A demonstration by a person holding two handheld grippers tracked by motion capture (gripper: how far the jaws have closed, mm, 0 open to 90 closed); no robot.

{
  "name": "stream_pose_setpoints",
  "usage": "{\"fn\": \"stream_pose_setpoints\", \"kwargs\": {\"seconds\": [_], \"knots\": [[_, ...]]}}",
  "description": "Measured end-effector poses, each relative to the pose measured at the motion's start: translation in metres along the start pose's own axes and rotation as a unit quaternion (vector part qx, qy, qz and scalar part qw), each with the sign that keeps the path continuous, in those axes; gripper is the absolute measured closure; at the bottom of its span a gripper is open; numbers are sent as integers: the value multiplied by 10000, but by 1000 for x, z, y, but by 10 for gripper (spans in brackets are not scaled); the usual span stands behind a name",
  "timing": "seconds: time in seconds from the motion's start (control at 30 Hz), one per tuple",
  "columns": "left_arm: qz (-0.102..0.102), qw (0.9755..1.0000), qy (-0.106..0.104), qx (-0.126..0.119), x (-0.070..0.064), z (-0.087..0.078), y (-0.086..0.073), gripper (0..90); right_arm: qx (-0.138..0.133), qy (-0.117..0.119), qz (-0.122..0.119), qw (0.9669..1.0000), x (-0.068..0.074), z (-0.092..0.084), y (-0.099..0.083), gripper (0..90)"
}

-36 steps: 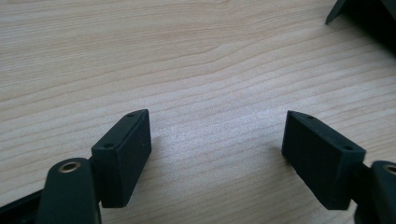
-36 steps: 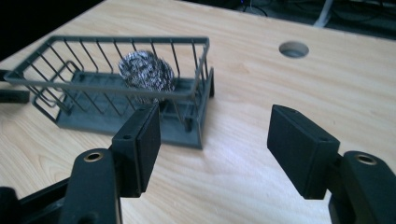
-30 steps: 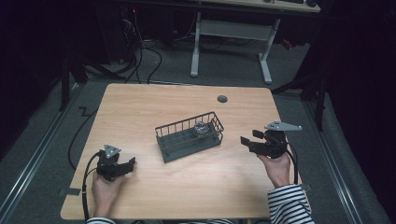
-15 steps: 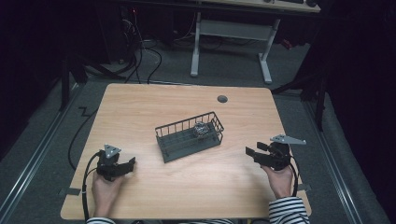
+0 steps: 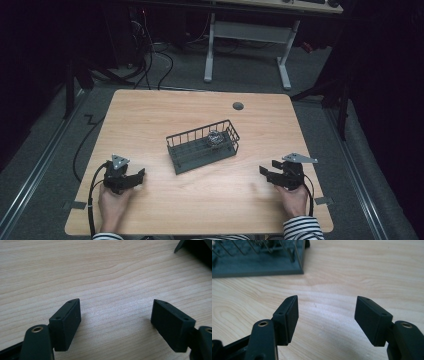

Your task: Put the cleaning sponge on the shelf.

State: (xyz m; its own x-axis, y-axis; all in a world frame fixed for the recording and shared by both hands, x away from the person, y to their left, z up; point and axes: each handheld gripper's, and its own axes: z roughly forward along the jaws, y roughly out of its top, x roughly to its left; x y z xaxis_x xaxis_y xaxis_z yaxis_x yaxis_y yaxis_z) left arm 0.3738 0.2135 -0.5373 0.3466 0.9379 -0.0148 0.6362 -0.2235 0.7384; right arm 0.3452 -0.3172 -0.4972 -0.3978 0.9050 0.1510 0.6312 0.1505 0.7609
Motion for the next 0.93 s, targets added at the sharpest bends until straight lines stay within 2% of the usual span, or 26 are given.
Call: {"fn": "stream_pose_setpoints", "kwargs": {"seconds": [0.1,0.4,0.53,0.63,0.93], "knots": [[-2,10000,0,-1,0,0,0,243,202,-112,-41,9997,0,10,-8,356],[1,10000,-5,4,0,0,0,243,424,-318,-122,9985,1,23,-19,343],[0,10000,-4,4,0,0,0,243,395,-402,-239,9981,4,25,-20,341],[3,10000,-2,7,0,0,0,243,325,-652,-620,9954,10,27,-24,332],[19,10000,-3,3,0,0,0,238,336,-632,-577,9958,9,27,-24,321]]}}
